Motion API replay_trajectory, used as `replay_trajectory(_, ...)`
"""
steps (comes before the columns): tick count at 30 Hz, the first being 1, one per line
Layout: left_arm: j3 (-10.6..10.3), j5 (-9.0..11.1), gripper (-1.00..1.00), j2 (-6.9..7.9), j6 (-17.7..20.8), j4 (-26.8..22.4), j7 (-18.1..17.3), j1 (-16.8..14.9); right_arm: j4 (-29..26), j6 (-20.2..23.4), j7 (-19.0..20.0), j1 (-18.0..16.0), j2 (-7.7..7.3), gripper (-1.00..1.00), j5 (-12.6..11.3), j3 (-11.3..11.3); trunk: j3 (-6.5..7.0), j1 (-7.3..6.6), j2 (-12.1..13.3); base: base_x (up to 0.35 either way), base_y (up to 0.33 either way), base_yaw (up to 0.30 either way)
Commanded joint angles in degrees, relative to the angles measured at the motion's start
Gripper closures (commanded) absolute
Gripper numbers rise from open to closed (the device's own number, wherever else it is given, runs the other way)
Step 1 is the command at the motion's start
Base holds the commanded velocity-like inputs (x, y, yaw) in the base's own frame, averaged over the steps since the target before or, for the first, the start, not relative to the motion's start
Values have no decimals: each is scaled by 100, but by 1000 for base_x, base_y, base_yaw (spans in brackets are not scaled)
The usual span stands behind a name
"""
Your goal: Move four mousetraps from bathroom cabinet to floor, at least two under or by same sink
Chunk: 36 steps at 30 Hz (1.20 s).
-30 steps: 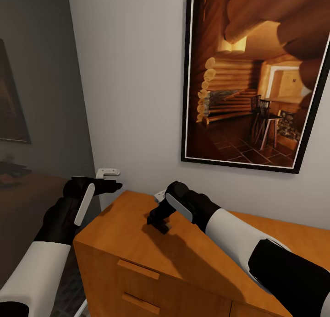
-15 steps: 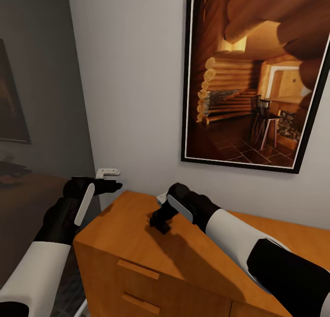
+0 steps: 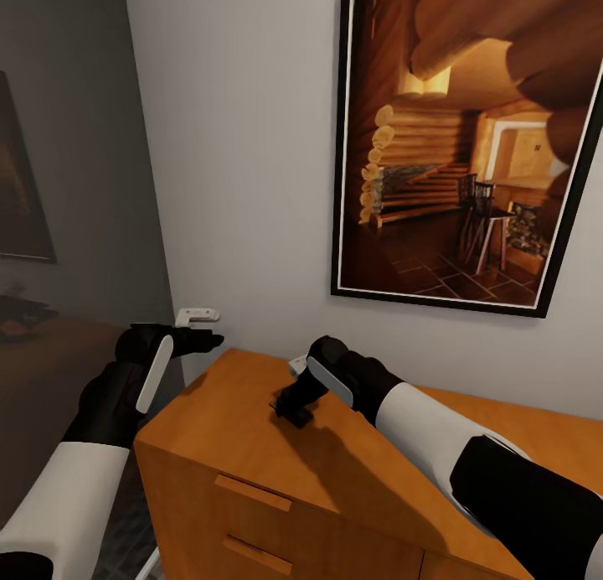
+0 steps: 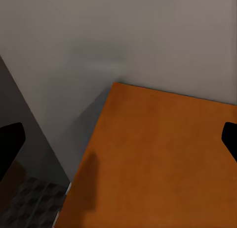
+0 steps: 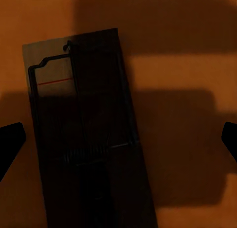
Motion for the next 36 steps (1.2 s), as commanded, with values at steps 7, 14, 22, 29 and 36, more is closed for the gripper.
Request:
replay_trajectory(7,-7,15,-100,1,23,-4,-1,-5,8,13,37,-3,0,-100,71,34,-9,0,-3,0,0,0)
replay_trajectory(14,-7,17,-100,1,23,-4,-1,-5,9,13,37,-3,3,-100,73,35,-9,0,-3,0,0,0)
replay_trajectory(22,-7,20,-100,0,23,-4,-1,-5,13,13,37,-3,8,-100,74,40,-9,0,-3,0,0,0)
replay_trajectory(29,-7,18,-100,0,23,-4,-1,-5,19,13,37,-3,9,-100,67,50,-9,0,-3,0,0,0)
replay_trajectory(36,-7,14,-100,0,23,-4,-1,-5,241,13,37,-3,22,100,64,54,-9,0,-3,0,0,0)
